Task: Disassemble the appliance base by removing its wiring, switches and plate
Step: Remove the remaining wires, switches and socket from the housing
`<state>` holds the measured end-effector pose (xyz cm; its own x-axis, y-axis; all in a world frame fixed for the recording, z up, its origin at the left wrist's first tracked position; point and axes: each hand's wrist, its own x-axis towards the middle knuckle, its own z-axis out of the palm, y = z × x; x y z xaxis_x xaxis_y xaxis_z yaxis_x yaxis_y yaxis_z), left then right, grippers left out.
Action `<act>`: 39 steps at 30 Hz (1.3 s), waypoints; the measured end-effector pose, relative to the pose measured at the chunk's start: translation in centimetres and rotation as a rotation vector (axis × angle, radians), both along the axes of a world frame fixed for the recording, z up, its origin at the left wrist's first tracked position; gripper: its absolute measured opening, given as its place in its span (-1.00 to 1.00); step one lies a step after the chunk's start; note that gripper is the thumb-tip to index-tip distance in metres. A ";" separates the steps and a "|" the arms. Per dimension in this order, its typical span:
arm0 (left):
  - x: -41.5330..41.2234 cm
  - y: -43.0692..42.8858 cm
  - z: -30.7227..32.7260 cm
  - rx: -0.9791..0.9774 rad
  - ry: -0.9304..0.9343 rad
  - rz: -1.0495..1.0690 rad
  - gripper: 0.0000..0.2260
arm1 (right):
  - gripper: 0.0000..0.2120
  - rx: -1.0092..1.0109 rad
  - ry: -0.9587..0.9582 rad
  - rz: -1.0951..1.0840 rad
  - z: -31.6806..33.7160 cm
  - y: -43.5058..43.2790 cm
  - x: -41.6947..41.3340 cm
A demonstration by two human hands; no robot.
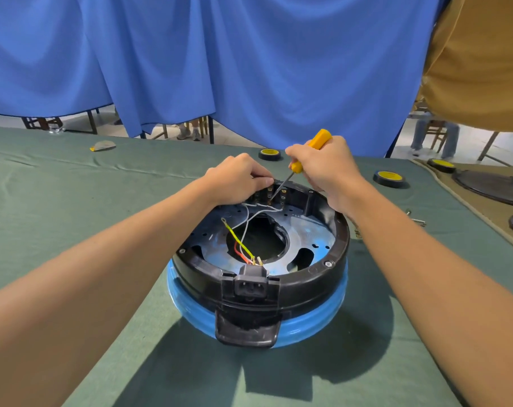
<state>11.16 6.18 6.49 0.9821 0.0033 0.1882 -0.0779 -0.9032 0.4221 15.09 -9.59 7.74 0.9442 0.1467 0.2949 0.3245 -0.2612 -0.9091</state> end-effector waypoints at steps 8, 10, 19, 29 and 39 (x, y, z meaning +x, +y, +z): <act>0.0 0.1 -0.1 -0.010 -0.003 -0.006 -0.77 | -0.77 0.008 0.070 -0.204 0.2 2.3 1.4; 0.0 0.1 0.0 -0.010 -0.005 -0.005 -0.77 | -0.76 0.023 0.042 -0.207 0.1 2.2 1.5; 0.2 0.2 -0.1 -0.010 0.002 -0.004 -0.75 | -0.67 -0.063 -0.229 -0.142 -0.6 1.7 1.0; -0.2 -0.1 0.2 0.007 0.007 -0.014 -0.76 | -0.76 -0.032 0.045 -0.217 0.4 2.7 2.6; -0.3 -0.2 0.3 0.003 0.006 -0.007 -0.76 | -0.78 -0.114 0.065 -0.211 1.3 3.1 2.8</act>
